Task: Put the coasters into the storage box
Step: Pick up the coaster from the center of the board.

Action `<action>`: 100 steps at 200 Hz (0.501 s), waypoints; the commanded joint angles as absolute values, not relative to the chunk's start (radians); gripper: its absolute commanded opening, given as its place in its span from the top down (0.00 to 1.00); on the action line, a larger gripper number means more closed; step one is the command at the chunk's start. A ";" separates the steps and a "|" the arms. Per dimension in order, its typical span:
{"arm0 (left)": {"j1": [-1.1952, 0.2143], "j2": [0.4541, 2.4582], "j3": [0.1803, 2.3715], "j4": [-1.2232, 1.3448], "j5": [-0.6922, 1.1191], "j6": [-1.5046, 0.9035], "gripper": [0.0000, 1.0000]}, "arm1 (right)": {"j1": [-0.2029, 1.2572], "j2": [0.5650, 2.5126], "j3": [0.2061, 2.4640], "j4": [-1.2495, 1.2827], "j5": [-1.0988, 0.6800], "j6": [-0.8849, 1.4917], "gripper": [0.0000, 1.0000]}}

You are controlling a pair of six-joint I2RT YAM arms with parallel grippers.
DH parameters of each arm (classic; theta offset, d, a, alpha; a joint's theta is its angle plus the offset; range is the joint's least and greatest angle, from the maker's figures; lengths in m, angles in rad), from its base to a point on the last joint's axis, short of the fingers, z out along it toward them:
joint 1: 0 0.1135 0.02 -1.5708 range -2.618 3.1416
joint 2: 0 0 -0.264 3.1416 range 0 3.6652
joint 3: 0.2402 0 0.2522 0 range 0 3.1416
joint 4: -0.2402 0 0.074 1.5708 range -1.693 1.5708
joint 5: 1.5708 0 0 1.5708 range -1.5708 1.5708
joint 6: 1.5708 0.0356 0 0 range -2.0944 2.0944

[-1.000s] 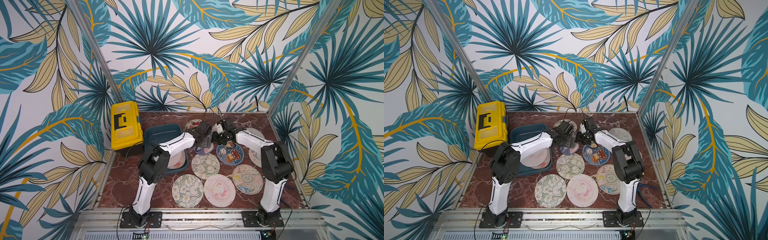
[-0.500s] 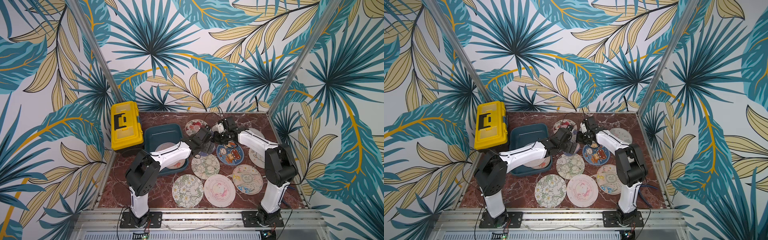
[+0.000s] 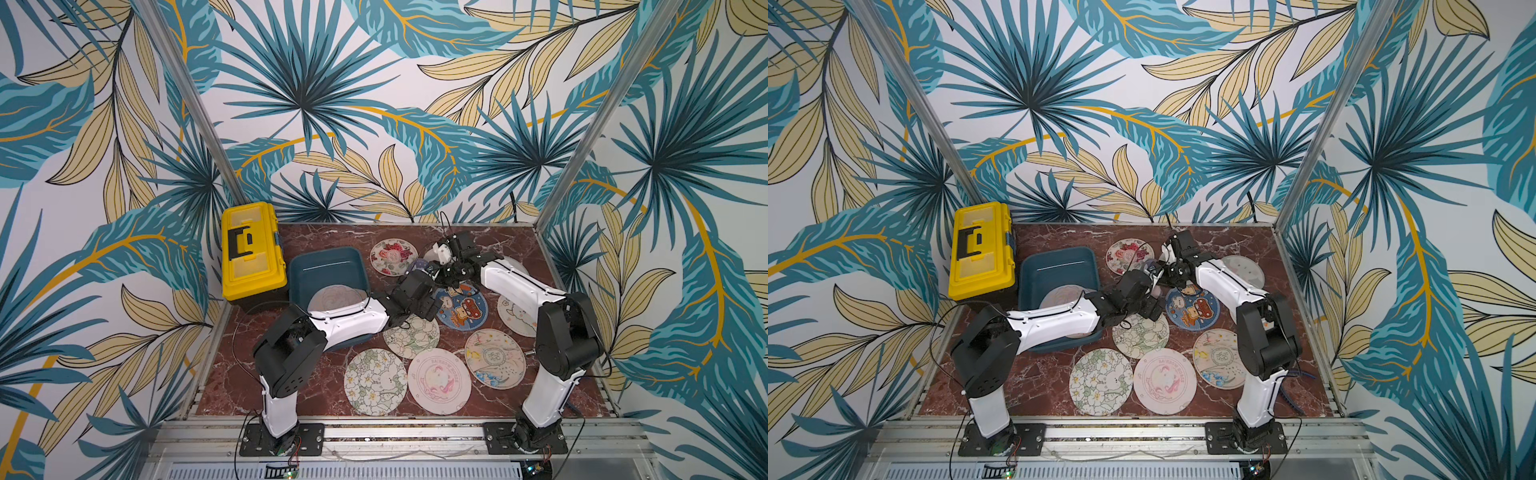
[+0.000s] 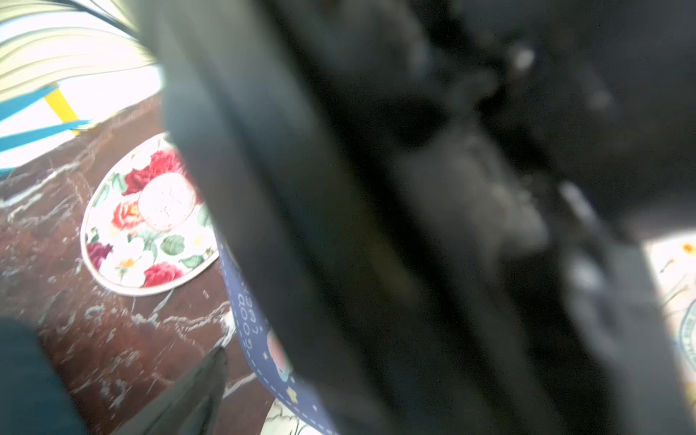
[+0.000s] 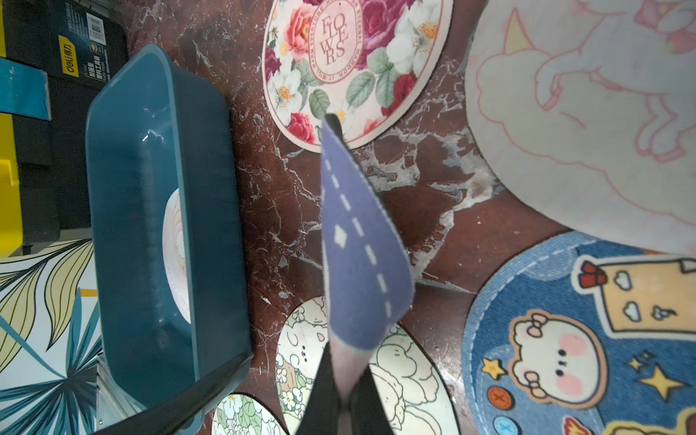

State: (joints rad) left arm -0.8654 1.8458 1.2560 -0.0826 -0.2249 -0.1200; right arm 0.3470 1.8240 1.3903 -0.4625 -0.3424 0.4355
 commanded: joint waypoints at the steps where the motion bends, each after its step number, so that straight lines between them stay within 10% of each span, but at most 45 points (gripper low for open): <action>1: -0.870 1.820 1.187 -0.037 -0.242 -0.115 0.00 | 0.352 1.765 1.409 -0.498 -0.387 0.430 1.00; 100: -0.870 1.671 1.082 0.023 -0.284 -0.131 0.00 | 0.354 1.699 1.406 -0.501 -0.397 0.425 1.00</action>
